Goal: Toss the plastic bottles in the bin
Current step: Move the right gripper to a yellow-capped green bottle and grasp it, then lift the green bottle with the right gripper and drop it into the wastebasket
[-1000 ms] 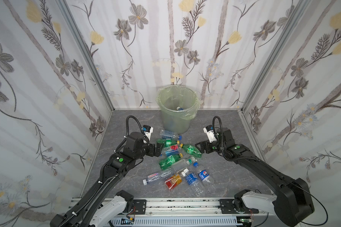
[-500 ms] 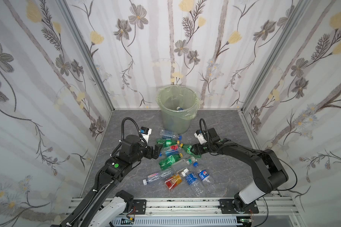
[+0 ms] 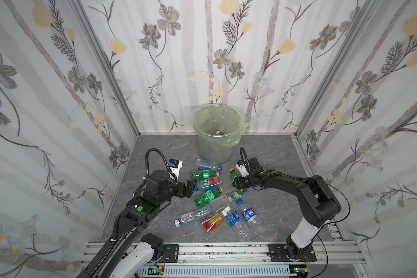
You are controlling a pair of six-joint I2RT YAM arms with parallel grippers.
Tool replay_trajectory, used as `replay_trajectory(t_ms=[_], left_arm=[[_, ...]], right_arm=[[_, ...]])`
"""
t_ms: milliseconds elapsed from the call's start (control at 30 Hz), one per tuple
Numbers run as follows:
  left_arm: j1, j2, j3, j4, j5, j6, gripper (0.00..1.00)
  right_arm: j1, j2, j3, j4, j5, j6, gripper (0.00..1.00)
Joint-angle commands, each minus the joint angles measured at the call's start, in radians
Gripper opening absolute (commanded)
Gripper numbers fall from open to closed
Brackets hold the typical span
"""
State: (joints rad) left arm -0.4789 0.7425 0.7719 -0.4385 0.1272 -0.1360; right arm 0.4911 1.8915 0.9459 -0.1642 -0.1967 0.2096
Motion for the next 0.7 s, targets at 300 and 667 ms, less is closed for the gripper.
replay_trajectory(t_ms=[300, 667], left_arm=[[0.000, -0.002, -0.020, 0.006, -0.054, -0.031, 1.00], [0.000, 0.007, -0.023, 0.007, -0.073, -0.029, 1.00]], right_arm=[[-0.056, -0.287, -0.108, 0.129, 0.011, 0.073, 0.37], [-0.076, -0.827, -0.144, 0.275, -0.029, 0.096, 0.33]])
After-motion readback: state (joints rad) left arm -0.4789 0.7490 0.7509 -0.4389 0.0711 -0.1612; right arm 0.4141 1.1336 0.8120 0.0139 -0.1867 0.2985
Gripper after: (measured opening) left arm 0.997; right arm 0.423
